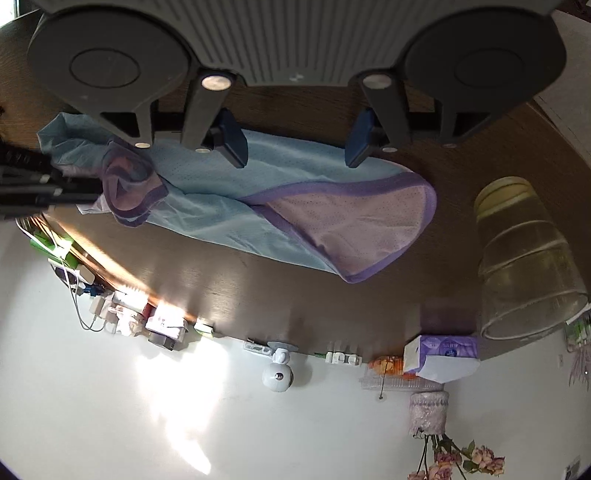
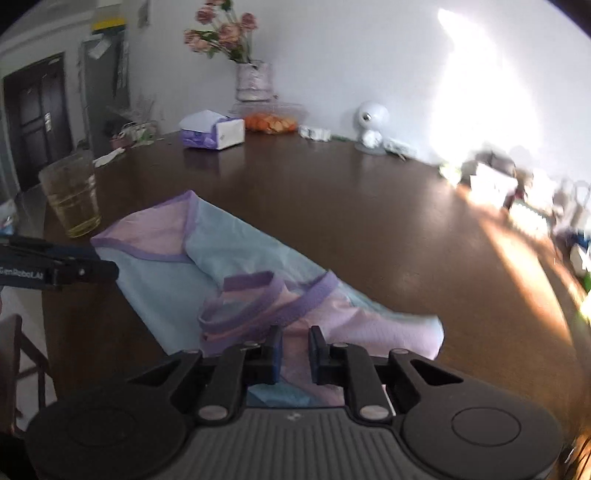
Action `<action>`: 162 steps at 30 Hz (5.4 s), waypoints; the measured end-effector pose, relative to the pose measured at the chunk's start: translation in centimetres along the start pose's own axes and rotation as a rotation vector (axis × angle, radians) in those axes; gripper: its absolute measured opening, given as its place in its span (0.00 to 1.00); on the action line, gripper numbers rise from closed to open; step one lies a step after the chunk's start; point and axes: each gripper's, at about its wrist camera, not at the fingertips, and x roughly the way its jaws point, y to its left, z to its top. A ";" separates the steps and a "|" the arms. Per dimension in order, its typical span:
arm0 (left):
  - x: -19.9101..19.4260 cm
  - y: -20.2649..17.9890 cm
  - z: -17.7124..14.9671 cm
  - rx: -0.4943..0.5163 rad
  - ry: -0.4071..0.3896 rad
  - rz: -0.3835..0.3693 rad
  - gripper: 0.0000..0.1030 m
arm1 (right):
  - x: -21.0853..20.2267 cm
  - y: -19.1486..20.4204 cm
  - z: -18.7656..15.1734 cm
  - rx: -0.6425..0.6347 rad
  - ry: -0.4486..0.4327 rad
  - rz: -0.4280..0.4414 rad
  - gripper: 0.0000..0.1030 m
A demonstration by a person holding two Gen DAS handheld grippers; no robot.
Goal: Fold clothes
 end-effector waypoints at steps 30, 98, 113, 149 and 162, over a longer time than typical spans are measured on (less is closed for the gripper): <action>5.3 1.3 4.8 -0.248 -0.089 0.113 0.00 | 20.2 -2.3 16.3 -0.212 0.107 0.301 0.00; 0.9 -4.6 -2.5 0.581 0.073 -0.662 0.01 | -7.9 1.0 -8.7 0.104 -0.027 0.130 0.02; 1.0 -6.9 4.0 0.421 -0.099 -0.642 0.01 | -10.4 -2.1 -3.8 0.227 -0.209 0.032 0.02; 6.8 -8.3 2.6 0.405 0.153 -0.477 0.28 | -2.1 -1.8 -3.7 0.295 -0.090 -0.035 0.14; 15.2 -12.6 12.5 0.287 0.053 -0.237 0.53 | 1.5 -12.1 3.5 0.404 -0.020 -0.266 0.35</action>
